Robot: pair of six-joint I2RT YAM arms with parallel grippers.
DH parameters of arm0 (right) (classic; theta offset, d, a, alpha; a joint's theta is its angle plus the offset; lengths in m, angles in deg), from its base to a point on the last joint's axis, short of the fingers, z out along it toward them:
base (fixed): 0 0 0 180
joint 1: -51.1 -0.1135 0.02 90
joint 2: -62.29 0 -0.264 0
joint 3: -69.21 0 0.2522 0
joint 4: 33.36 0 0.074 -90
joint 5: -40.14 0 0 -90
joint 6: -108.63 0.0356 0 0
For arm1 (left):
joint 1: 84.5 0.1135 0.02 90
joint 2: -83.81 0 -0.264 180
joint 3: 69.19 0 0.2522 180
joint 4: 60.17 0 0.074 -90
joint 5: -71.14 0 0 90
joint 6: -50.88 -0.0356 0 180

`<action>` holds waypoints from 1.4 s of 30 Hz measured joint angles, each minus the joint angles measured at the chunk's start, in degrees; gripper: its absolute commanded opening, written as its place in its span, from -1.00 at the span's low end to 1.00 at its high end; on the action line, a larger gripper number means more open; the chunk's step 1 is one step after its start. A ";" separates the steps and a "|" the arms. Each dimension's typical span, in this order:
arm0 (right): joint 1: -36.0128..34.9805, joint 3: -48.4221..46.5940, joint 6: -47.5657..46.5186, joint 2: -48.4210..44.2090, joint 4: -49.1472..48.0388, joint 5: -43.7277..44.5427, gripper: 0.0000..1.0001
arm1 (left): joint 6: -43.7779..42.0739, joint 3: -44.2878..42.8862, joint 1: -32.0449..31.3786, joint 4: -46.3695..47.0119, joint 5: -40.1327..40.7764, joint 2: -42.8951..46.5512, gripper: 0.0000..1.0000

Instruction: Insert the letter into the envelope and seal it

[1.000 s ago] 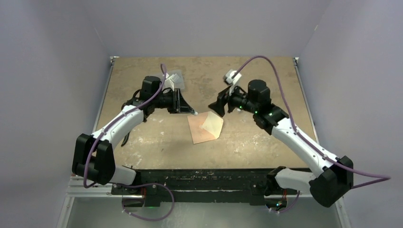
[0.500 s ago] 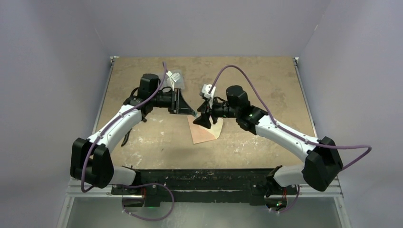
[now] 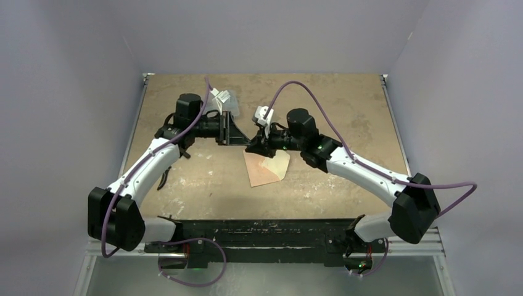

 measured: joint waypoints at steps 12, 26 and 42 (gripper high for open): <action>0.02 5.27 14.73 -2.67 -17.55 6.54 -1.00 | 11.87 4.42 -0.76 15.96 11.56 7.43 -0.72; 0.35 5.11 42.42 4.94 -29.55 9.81 -1.00 | 15.54 10.80 -0.66 25.86 24.13 11.10 -0.81; 1.31 5.03 54.34 7.67 -37.24 4.72 -0.65 | 14.56 13.53 -0.66 31.69 26.36 13.42 -1.00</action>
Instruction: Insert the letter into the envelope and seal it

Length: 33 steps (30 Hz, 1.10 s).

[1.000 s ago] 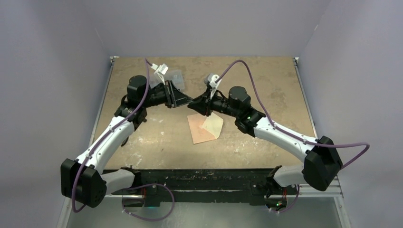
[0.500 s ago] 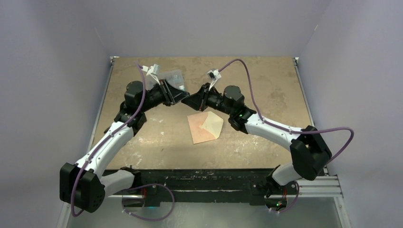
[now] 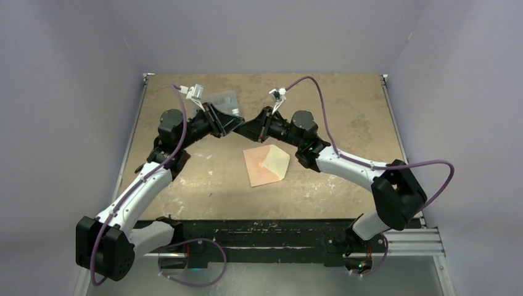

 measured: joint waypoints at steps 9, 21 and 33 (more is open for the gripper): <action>-1.75 -0.90 -7.32 -4.66 11.61 0.04 0.63 | -6.36 0.11 -0.17 -0.83 -2.10 -1.20 -1.00; -1.90 -10.95 -15.56 -12.63 28.04 10.88 0.46 | -22.97 -6.88 -0.48 -12.39 -12.68 -1.70 -1.00; -1.90 -16.37 -16.31 -7.21 30.53 12.81 0.24 | -24.39 -6.88 -0.48 -13.99 -16.52 -1.73 -1.00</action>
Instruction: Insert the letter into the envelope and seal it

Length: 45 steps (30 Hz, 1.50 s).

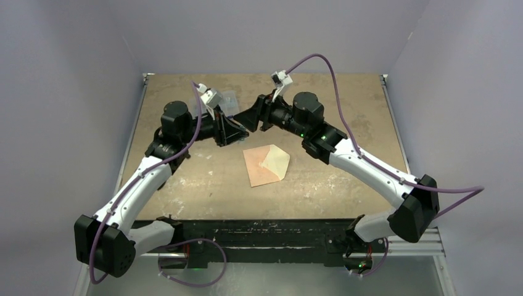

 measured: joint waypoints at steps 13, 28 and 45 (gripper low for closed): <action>0.00 -0.02 -0.94 0.07 2.38 -2.47 0.07 | 1.18 0.13 0.00 2.58 1.60 0.52 -1.00; 0.70 0.00 -2.45 -0.13 2.75 -8.26 -0.48 | 2.08 0.28 0.00 4.20 -2.49 0.87 -1.00; 0.81 -5.60 7.28 5.31 7.69 2.91 -1.00 | -18.40 -4.85 0.42 -5.16 5.35 -1.60 -1.00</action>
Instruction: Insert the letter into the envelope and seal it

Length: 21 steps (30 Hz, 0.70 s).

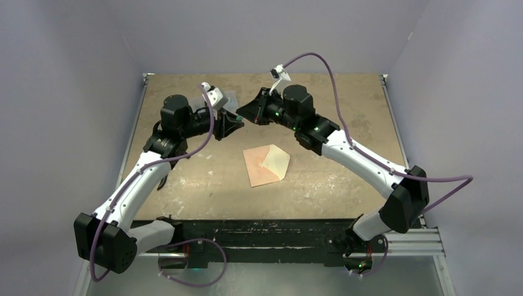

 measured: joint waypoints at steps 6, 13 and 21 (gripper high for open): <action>-0.20 -4.17 14.01 2.40 7.13 8.22 -1.00 | -22.05 0.00 -0.42 -0.50 3.32 0.00 -1.00; 0.35 -4.37 19.43 2.27 7.37 8.57 0.79 | -29.03 -2.34 -0.42 -0.46 1.42 -3.28 -1.00; 2.69 7.30 -10.08 -13.75 3.56 -4.42 0.82 | -17.57 -3.02 -0.37 -3.13 -10.01 -5.86 -1.00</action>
